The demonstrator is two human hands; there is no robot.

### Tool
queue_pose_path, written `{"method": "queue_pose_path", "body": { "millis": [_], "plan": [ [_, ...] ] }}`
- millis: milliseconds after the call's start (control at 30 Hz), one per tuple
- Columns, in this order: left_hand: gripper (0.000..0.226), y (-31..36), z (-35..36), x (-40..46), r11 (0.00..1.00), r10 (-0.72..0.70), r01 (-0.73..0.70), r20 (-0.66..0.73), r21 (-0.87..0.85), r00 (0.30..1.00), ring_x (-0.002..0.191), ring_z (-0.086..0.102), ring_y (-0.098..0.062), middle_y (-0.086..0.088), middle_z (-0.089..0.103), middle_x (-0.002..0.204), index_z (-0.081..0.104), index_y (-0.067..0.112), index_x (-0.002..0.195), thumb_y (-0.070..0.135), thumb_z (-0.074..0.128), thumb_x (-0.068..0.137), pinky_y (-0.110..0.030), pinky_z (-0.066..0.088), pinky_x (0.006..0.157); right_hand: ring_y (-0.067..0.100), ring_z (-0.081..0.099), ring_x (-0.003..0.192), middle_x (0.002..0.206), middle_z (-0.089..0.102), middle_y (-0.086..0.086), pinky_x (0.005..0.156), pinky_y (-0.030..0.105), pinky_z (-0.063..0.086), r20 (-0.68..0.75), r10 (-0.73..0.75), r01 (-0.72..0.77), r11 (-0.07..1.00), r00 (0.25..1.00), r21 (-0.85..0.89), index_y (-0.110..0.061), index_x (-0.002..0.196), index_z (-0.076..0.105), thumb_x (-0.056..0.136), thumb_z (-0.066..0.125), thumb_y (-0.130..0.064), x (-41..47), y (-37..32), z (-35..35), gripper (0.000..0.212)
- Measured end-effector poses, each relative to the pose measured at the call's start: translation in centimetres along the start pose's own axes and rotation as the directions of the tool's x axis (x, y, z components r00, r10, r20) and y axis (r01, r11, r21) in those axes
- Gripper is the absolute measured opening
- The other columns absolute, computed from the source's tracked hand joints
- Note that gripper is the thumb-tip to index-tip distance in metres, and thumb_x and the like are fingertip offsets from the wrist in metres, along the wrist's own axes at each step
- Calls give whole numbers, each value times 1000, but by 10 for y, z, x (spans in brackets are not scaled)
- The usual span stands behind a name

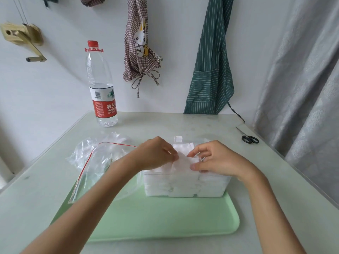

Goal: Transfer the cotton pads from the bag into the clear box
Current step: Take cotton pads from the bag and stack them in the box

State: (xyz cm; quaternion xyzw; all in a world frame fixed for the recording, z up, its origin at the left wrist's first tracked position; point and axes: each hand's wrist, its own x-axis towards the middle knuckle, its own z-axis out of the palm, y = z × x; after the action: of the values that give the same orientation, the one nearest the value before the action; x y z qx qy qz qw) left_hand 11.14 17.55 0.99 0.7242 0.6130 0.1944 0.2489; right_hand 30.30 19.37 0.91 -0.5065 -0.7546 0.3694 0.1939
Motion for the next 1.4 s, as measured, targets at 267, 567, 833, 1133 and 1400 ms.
{"method": "queue_pose_path", "body": {
  "millis": [267,567,833,1133,1400],
  "plan": [
    [24,6,-2,0,934,141,-136,9,330,990,99,49,-10,17,60,103,68,45,101,43,71,78,-26,36,75,0,46,74,91,53,-12,67,23,38,-204,-92,35,963,975,-265,-36,87,68,61,85,-26,2,-2,6,33],
    [29,4,-1,3,932,67,-85,65,353,996,83,59,-3,23,67,81,73,40,94,45,79,67,-18,40,67,-3,63,75,82,73,-12,69,8,45,0,33,-32,983,999,-178,-30,85,77,68,82,-27,0,1,3,18],
    [24,9,3,16,897,37,-85,117,434,992,95,63,-3,20,70,93,73,37,90,40,79,68,-21,39,68,-3,57,68,69,64,-17,65,9,40,4,83,-81,978,997,-190,-28,84,77,72,79,-18,10,1,11,16],
    [16,-37,-44,-61,995,33,6,-385,100,922,90,60,8,29,65,90,66,43,87,35,73,77,-31,51,83,5,46,75,82,60,-15,65,12,36,-211,-204,152,959,956,-240,-44,79,70,72,78,-31,-11,-3,-10,16],
    [71,-107,-58,-74,917,-361,394,-302,55,882,114,53,-16,5,52,126,39,24,135,56,65,77,-30,38,93,2,49,89,85,61,-18,73,17,38,-271,-433,355,888,859,-293,-41,81,69,80,70,-27,-14,-54,38,13]
  ]
}}
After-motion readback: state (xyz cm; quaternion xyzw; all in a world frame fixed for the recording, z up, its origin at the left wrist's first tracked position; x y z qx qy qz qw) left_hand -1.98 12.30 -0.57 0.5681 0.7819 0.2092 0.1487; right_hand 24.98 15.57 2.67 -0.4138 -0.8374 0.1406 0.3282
